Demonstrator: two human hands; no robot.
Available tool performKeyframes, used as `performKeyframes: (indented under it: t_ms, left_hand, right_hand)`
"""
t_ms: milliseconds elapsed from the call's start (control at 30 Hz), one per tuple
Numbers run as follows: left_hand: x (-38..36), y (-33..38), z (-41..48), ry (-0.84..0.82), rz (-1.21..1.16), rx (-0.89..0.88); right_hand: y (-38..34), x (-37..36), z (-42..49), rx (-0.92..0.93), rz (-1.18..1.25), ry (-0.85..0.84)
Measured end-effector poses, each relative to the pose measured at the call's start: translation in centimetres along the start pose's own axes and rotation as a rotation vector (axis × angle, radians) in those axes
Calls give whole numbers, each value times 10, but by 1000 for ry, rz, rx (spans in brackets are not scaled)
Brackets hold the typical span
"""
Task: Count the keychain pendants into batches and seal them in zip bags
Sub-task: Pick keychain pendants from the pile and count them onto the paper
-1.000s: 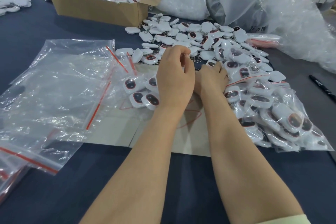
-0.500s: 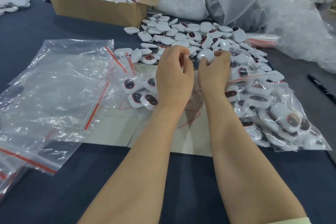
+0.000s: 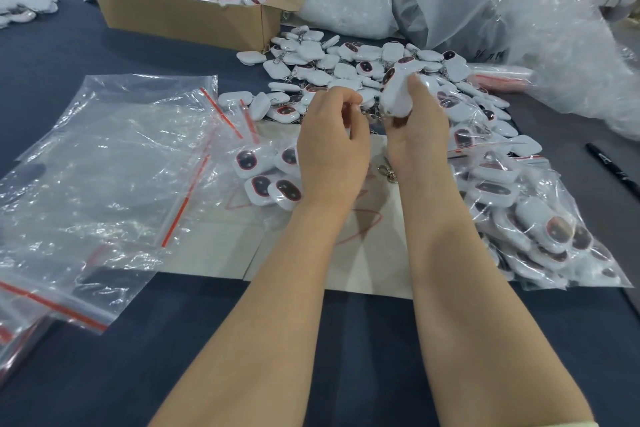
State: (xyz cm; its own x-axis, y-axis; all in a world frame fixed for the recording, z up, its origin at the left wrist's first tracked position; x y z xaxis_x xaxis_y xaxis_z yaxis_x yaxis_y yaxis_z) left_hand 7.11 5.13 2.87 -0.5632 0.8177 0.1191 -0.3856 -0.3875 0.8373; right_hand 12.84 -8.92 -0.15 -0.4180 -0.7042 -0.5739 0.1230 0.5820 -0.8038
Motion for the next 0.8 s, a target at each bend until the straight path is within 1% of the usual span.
performKeyframes:
  t_ms: [67, 100, 233, 367, 433, 467, 533, 567, 633, 800]
  left_hand:
    - [0, 0, 0, 1, 10, 0]
    - [0, 0, 0, 2, 12, 0]
    - [0, 0, 1, 1, 14, 7]
    - [0, 0, 1, 3, 6, 7]
    - [0, 0, 1, 2, 7, 3]
    - [0, 0, 1, 0, 12, 0]
    - [0, 0, 0, -3, 15, -3]
    - [0, 1, 0, -3, 13, -4]
    - [0, 0, 0, -1, 13, -3]
    - [-1, 0, 0, -6, 18, 4]
  right_hand:
    - [9, -7, -4, -152, 228, -54]
    - [15, -11, -4, -212, 271, -81]
    - [27, -17, -4, -324, 193, -159]
    - [29, -19, -6, -390, 124, -218]
    - [29, -20, -8, -377, 44, -245]
    - [30, -20, -10, -344, -42, -251]
    - [27, -17, -10, -226, -226, -255]
    - [25, -17, -10, -159, -281, -252]
    - [21, -17, -10, -74, -314, -249]
    - [19, -23, -12, -32, -321, -314]
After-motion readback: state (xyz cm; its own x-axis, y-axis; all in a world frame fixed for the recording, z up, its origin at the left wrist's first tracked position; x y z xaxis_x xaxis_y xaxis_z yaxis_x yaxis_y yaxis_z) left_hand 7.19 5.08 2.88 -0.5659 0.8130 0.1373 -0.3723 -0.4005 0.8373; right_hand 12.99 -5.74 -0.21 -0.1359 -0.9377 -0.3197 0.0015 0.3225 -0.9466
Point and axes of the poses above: each hand's wrist, its own z-axis towards the middle knuckle, its own x-axis out of the back of the hand, y = z × x, the point moved 8 cm from there along z, towards the middle knuckle, and after that the axes turned 5 degrees about y, right-handed, at the moved point
